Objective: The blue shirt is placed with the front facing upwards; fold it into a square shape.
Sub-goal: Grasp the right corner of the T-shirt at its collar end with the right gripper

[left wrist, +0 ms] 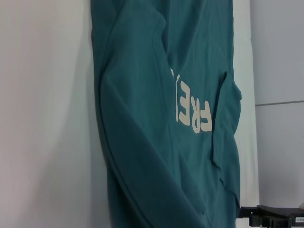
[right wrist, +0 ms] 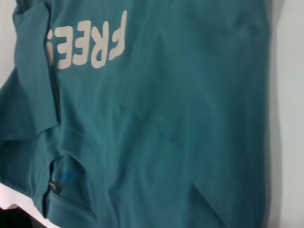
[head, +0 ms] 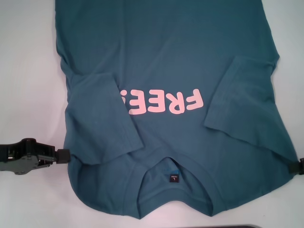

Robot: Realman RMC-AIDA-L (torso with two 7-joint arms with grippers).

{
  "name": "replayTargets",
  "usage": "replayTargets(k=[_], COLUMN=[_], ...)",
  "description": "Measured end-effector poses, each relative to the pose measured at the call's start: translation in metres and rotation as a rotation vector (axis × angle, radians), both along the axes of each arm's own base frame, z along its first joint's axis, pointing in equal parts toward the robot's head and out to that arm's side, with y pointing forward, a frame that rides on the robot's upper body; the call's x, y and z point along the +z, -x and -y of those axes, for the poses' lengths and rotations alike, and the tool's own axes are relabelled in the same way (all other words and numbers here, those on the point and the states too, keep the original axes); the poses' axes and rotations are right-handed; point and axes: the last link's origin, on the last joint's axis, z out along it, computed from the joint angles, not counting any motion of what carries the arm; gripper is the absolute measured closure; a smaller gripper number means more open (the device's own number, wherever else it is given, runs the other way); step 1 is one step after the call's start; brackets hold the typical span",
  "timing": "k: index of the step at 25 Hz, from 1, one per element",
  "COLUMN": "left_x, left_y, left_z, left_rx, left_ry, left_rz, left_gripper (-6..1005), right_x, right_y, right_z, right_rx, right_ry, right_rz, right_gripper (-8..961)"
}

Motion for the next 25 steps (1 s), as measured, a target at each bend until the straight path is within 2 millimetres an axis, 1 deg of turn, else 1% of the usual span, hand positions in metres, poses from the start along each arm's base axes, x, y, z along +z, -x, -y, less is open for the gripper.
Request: replayTargets(k=[8,13,17,25], left_x=[0.0,0.0,0.0,0.0], left_y=[0.0,0.0,0.0,0.001], left_z=[0.0,0.0,0.001,0.001], left_rx=[0.0,0.001,0.003,0.001], left_ry=[0.0,0.0,0.0,-0.001], left_rz=[0.0,0.0,0.001,-0.001], left_gripper=[984,984,983,984], right_x=[-0.006,-0.006,-0.003,0.009], right_y=[0.013,0.019,0.016,0.005], right_z=[-0.012,-0.019,-0.016,-0.01], right_rx=[0.044,0.063,0.046,0.003], right_ry=[-0.017,-0.053,-0.041,-0.02], right_rz=[-0.04,-0.073,-0.058,-0.003], right_gripper=[308,318,326,342])
